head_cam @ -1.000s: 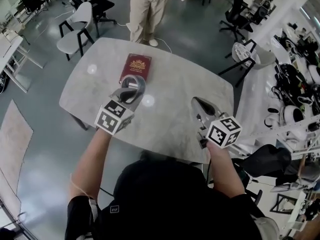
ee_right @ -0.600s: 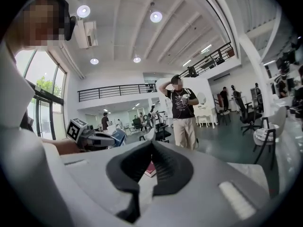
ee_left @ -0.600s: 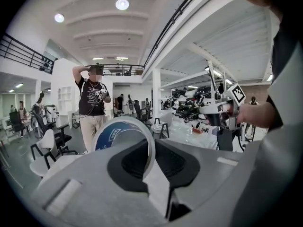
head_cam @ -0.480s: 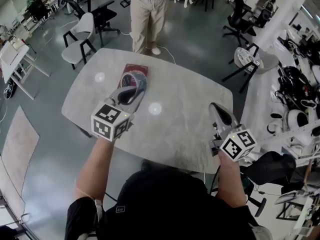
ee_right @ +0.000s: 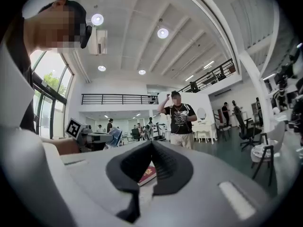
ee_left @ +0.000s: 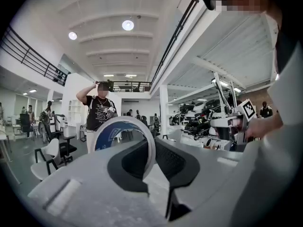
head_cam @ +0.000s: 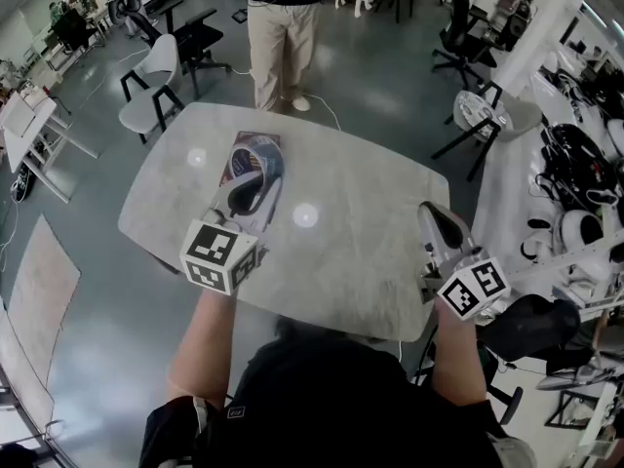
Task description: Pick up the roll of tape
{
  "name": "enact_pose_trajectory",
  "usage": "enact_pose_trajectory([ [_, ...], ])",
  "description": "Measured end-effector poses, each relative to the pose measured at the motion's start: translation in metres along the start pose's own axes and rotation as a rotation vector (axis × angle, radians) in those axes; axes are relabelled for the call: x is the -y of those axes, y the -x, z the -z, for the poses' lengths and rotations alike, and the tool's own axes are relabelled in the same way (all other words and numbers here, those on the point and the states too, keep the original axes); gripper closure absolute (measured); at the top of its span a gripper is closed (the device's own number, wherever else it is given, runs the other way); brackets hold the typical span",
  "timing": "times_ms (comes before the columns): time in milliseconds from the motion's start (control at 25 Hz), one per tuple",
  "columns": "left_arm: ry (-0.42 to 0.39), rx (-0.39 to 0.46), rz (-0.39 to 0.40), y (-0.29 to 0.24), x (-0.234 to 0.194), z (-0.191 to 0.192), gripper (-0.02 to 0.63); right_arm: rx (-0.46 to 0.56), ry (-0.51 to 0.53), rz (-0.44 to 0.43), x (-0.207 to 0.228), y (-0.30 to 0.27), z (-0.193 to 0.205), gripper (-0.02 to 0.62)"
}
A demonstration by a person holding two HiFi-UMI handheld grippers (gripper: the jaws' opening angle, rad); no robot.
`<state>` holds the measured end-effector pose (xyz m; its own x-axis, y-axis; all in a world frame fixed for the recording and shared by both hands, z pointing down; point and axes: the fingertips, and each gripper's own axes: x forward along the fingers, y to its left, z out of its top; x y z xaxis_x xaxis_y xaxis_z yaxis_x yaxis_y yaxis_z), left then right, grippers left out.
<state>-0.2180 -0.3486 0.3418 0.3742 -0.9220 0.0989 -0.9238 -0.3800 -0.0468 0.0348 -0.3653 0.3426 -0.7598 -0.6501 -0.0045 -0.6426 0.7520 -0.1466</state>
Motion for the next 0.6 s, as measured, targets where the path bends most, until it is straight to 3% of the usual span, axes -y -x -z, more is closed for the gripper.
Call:
enact_pose_trajectory([
  [160,0.015,-0.019,-0.014,-0.001,0.004,0.013,0.552,0.011,-0.023,-0.02,0.0,-0.001,0.001,0.594],
  [600,0.003,-0.005,-0.045,0.003,-0.001,0.004,0.552,0.01,-0.013,-0.051,-0.004,-0.011,-0.001,0.594],
])
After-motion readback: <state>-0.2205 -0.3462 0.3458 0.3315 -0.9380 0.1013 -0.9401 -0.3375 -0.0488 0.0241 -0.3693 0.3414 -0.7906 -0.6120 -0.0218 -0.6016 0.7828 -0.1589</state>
